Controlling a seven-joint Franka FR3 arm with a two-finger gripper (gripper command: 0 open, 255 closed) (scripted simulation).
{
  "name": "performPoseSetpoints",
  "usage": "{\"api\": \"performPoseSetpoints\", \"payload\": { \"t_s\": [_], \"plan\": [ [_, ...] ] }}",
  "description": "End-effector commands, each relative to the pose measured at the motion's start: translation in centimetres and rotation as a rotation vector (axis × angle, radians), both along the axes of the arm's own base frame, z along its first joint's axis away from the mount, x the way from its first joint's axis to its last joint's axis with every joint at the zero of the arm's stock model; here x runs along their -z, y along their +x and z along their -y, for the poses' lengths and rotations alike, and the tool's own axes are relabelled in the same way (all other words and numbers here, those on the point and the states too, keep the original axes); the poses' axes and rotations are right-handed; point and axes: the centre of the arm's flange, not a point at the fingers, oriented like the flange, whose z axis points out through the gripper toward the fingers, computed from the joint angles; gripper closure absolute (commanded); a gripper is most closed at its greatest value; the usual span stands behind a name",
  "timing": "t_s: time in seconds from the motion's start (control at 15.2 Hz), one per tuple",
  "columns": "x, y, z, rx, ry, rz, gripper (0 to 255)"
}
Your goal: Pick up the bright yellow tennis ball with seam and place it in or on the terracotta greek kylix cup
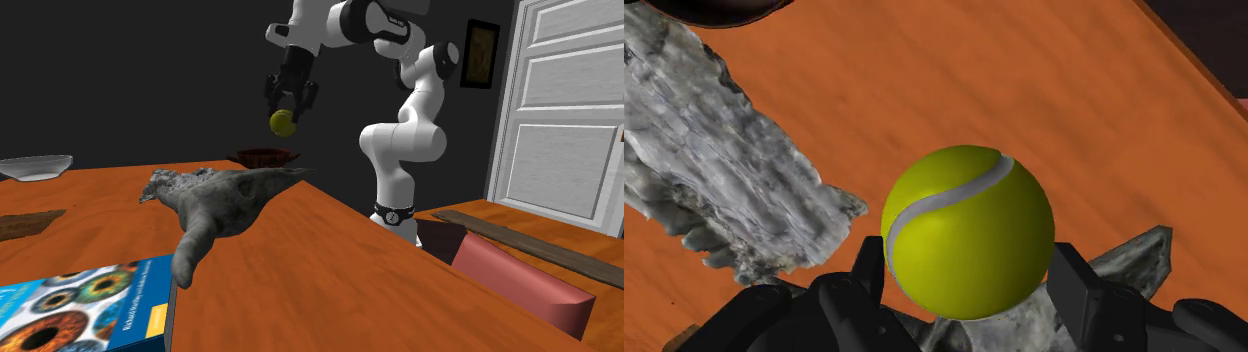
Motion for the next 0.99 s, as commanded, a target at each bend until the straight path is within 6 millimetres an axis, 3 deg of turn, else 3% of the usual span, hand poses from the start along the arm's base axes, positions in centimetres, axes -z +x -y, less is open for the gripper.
{"api": "performPoseSetpoints", "payload": {
  "t_s": [0.0,0.92],
  "plan": [
    [0.0,-1.9,1.8,-0.002,-0.001,0.0,255],
    [-0.4,-14.9,15.0,-0.002,-0.001,0.0,255]
  ]
}}
